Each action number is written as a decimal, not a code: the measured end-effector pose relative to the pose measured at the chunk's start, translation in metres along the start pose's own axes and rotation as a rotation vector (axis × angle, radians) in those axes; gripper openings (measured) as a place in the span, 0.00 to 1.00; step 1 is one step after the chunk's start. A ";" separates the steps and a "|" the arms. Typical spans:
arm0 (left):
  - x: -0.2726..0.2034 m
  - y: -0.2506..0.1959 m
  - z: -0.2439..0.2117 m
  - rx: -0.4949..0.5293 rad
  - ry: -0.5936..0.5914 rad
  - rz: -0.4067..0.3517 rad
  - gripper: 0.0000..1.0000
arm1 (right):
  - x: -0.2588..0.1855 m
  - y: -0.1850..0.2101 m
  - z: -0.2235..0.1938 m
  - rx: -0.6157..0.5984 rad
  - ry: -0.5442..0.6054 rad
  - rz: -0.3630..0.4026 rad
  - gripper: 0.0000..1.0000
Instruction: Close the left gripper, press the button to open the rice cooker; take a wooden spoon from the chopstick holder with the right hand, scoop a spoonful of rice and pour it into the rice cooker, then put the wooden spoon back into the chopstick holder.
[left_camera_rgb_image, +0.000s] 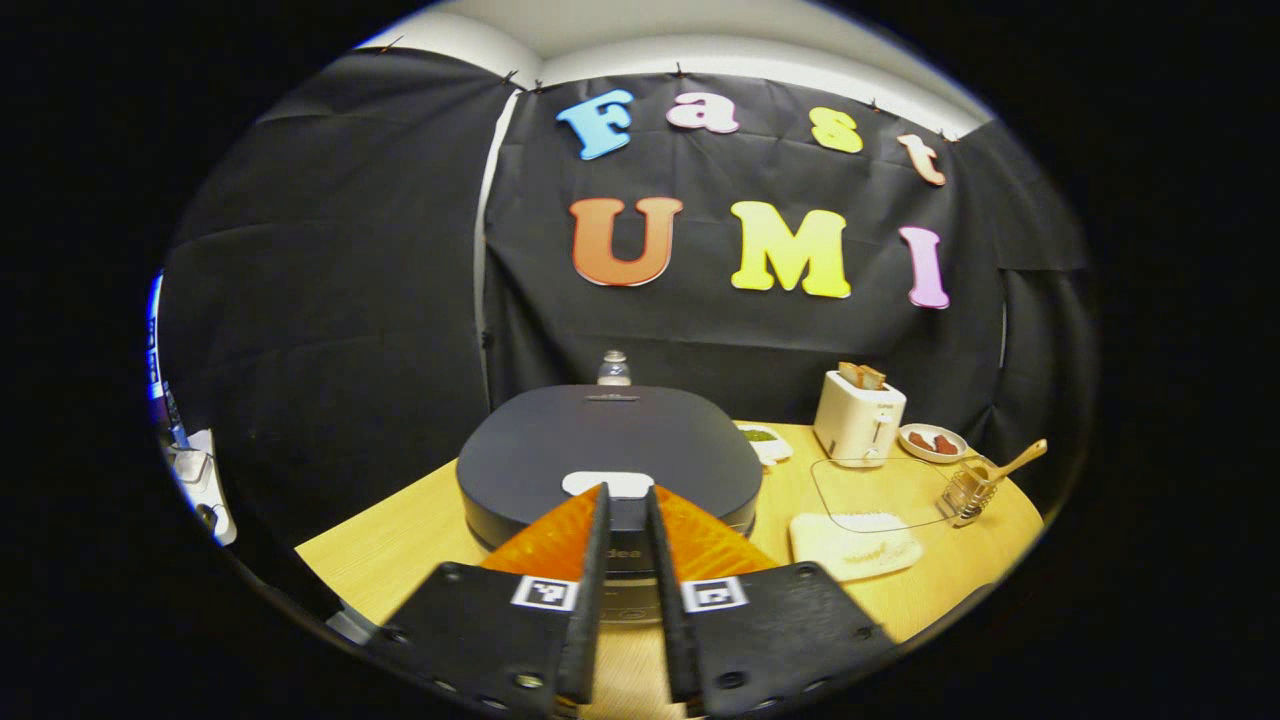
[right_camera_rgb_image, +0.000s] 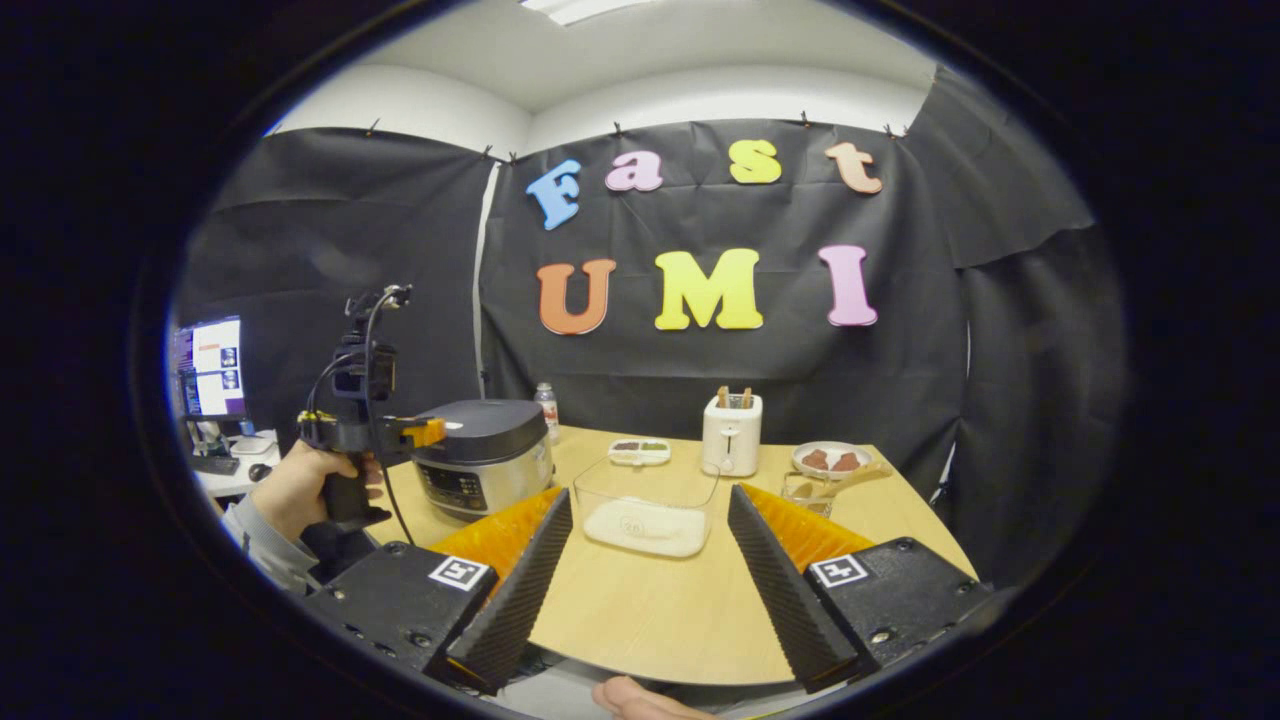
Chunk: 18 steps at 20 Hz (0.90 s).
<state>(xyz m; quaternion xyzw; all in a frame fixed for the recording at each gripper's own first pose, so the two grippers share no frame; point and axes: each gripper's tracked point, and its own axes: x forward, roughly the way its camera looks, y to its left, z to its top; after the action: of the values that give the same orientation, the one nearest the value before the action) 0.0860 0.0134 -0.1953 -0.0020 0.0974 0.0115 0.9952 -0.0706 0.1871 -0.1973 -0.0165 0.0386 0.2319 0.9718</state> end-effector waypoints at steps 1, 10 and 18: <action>0.003 0.000 -0.002 0.026 -0.019 0.013 0.46 | 0.001 0.001 -0.002 -0.003 0.003 0.002 0.95; 0.003 0.003 0.000 0.039 -0.233 0.115 0.53 | -0.001 0.006 -0.003 -0.005 0.009 0.007 1.00; -0.002 -0.013 0.011 0.064 -0.107 0.118 0.97 | -0.024 -0.002 0.035 -0.017 -0.057 -0.022 1.00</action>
<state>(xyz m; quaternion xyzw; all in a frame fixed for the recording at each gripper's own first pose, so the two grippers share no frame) 0.0866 0.0009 -0.1838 0.0363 0.0445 0.0669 0.9961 -0.0890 0.1763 -0.1602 -0.0184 0.0089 0.2219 0.9749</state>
